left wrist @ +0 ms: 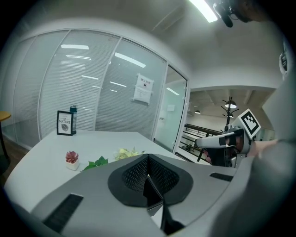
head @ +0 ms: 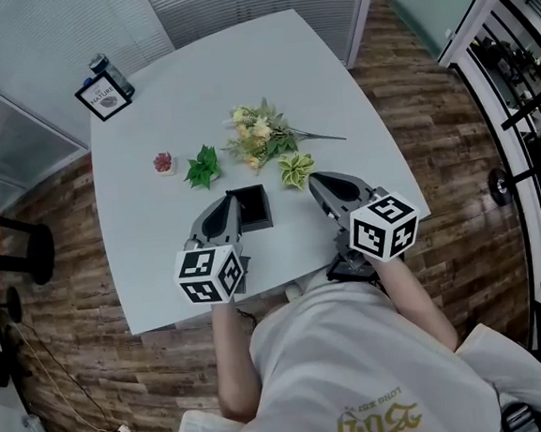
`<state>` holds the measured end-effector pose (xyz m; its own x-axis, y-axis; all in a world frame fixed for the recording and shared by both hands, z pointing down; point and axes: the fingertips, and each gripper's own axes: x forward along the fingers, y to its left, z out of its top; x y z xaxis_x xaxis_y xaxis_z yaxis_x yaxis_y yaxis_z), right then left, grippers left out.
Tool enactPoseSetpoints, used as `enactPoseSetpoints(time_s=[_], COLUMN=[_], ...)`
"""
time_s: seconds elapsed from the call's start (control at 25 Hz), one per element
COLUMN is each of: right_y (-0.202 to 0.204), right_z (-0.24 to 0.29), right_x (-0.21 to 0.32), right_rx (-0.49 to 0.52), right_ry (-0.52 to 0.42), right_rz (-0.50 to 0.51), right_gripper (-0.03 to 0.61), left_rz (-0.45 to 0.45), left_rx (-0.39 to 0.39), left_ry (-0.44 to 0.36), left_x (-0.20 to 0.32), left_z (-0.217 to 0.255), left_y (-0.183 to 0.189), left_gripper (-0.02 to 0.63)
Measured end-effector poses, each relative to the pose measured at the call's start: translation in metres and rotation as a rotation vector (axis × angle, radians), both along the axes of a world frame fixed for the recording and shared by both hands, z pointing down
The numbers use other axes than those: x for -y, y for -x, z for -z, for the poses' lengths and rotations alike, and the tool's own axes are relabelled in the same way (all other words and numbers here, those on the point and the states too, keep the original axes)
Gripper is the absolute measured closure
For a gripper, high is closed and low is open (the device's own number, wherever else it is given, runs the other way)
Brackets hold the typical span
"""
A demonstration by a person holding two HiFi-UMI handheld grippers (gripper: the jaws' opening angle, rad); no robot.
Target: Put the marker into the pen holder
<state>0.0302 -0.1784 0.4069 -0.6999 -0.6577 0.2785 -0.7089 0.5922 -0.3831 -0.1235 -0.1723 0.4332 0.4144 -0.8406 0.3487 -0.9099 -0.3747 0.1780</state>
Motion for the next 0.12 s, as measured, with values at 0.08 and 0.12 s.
enactPoseSetpoints(time_s=[0.08, 0.12], right_y=[-0.0004, -0.0007], right_z=[-0.0023, -0.0035], right_x=[0.0001, 0.0001], right_rx=[-0.001, -0.002], right_ry=[0.005, 0.007], right_rz=[0.000, -0.001], right_gripper=[0.563, 0.563], left_rz=[0.003, 0.003], left_rx=[-0.002, -0.004], left_ry=[0.002, 0.004], left_x=[0.0007, 0.0011], left_z=[-0.0015, -0.0024], left_y=[0.0013, 0.0019], left_gripper=[0.601, 0.601])
